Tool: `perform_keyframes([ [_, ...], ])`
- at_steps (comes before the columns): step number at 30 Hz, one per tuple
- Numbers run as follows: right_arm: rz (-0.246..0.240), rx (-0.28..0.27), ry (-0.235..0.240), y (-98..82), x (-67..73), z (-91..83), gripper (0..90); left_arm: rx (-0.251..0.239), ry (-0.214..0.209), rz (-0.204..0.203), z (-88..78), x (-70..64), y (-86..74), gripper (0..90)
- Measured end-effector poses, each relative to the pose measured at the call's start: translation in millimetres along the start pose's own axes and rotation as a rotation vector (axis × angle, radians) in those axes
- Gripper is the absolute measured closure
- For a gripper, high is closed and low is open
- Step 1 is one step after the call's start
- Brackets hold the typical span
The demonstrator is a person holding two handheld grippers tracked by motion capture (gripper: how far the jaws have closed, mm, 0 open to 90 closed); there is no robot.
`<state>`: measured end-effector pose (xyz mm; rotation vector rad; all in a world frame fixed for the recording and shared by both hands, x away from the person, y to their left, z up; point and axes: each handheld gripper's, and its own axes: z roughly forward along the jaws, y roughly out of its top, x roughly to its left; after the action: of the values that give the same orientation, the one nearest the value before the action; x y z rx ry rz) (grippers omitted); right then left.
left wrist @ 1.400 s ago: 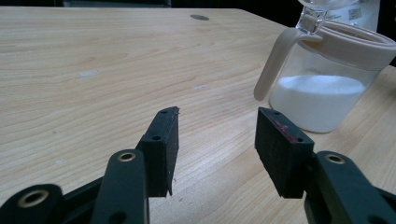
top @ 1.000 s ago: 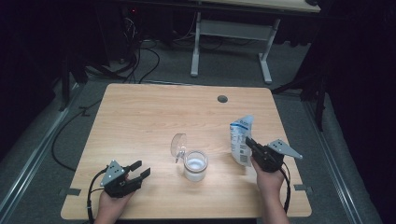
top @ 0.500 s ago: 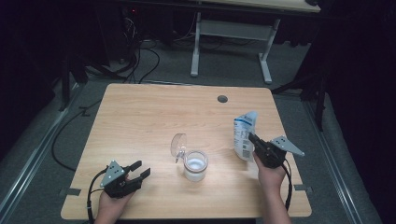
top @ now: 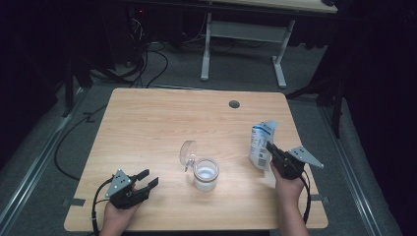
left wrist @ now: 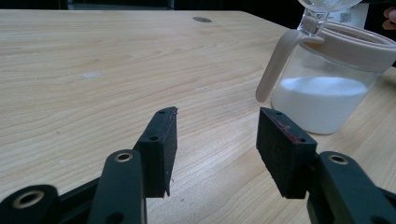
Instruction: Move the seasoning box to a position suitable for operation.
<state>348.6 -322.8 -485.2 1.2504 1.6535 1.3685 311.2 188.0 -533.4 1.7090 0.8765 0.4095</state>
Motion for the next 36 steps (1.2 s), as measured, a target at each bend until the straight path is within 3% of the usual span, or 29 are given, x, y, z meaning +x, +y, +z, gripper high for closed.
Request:
perform_keyframes([
  [12, -0.008, 0.027, 0.003, -8.0, 3.5, -11.7, 87.7, -0.002, -0.006, 0.004, -0.5, -0.2, -0.2, 47.4],
  [36, -0.012, 0.039, -0.013, -10.1, 11.1, -15.9, 83.7, -0.002, -0.01, 0.004, -0.6, -0.2, -0.3, 47.0],
])
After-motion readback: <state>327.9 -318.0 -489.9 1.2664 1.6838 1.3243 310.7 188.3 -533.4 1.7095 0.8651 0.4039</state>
